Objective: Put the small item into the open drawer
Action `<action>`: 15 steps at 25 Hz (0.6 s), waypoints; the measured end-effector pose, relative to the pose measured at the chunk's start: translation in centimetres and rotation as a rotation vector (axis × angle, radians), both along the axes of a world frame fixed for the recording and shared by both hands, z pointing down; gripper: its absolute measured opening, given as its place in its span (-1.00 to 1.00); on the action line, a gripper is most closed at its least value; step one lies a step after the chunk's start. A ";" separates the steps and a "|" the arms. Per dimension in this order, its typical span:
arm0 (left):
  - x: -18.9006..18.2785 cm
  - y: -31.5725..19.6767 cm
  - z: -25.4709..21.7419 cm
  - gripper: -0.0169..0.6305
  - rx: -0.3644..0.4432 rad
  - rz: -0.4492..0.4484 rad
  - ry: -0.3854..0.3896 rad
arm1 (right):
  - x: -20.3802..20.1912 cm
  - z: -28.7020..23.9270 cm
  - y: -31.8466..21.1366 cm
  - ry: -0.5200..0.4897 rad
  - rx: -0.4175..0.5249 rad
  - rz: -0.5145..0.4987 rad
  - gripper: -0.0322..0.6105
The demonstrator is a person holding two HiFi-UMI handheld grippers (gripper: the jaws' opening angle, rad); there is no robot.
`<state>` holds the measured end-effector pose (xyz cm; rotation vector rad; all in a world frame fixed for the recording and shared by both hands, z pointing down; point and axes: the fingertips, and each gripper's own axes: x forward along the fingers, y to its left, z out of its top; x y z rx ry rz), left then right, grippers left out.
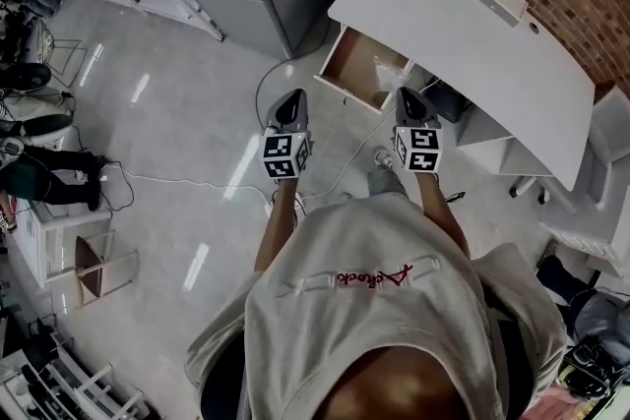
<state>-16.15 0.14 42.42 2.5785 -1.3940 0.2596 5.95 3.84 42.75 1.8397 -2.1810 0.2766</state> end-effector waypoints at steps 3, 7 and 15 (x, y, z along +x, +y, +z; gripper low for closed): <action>0.6 -1.4 0.4 -0.92 -0.010 -0.020 -0.003 | 0.6 0.4 -1.6 0.000 -0.008 -0.022 -0.86; 2.3 -4.2 0.4 -0.92 -0.013 -0.054 -0.013 | 2.1 0.6 -5.0 -0.004 -0.008 -0.064 -0.86; 5.7 -10.5 -0.7 -0.92 -0.016 -0.157 -0.038 | 4.8 -0.3 -13.4 -0.023 -0.002 -0.191 -0.86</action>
